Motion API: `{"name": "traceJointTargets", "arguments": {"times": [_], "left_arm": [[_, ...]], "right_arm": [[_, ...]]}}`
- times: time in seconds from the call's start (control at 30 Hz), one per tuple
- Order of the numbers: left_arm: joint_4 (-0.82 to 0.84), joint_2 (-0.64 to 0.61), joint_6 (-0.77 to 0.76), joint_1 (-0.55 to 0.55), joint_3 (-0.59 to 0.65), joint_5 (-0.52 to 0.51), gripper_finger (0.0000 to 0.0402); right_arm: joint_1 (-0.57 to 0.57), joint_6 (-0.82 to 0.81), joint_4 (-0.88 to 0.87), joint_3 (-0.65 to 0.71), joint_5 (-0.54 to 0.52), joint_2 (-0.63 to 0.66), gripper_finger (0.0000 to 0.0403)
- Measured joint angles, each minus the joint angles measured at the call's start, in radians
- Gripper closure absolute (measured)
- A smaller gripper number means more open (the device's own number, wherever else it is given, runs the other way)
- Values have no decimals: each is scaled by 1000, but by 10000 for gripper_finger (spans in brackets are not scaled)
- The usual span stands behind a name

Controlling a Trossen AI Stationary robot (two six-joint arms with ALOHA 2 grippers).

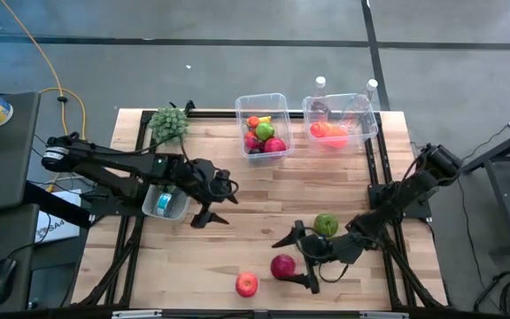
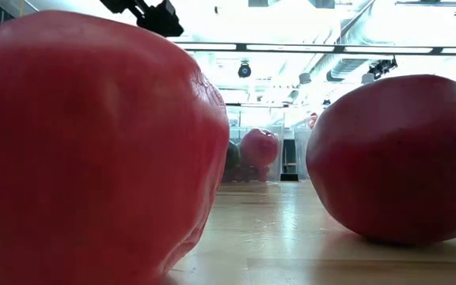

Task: Pick & Place Food Item
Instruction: Put the blue tuna can into the gray bin

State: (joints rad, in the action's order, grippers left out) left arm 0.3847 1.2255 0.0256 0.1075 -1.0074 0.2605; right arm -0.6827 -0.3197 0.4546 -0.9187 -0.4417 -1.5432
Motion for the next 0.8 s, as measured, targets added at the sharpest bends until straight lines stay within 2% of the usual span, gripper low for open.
{"name": "traceJointTargets", "arguments": {"times": [0.07, 0.17, 0.3, 0.4, 0.5, 0.67, 0.73, 0.8], "left_arm": [[5, 0, 0, 6, 0, 0, 82], [16, 0, 0, 7, 0, 0, 82], [17, 0, 4, 7, 0, 0, 82], [17, 0, 3, 7, 0, -4, 82], [20, 0, 3, 7, 0, -4, 82], [32, 0, -5, 7, 0, -3, 82], [47, 0, -5, 7, 0, -1, 82], [50, 0, 0, 7, 1, -1, 82]], "right_arm": [[-12, -40, -240, -78, 1, 13, 9], [-36, -199, -602, -225, -83, -17, 9], [-37, -454, -977, -432, -66, -81, 9], [-30, -759, -1215, -570, -31, -113, 9], [-31, -1063, -1385, -639, -14, -126, 9], [-29, -1517, -1574, -634, 212, -148, 9], [-25, -1626, -1653, -634, 305, -167, 9], [-21, -1662, -1713, -633, 363, -188, 9]]}}
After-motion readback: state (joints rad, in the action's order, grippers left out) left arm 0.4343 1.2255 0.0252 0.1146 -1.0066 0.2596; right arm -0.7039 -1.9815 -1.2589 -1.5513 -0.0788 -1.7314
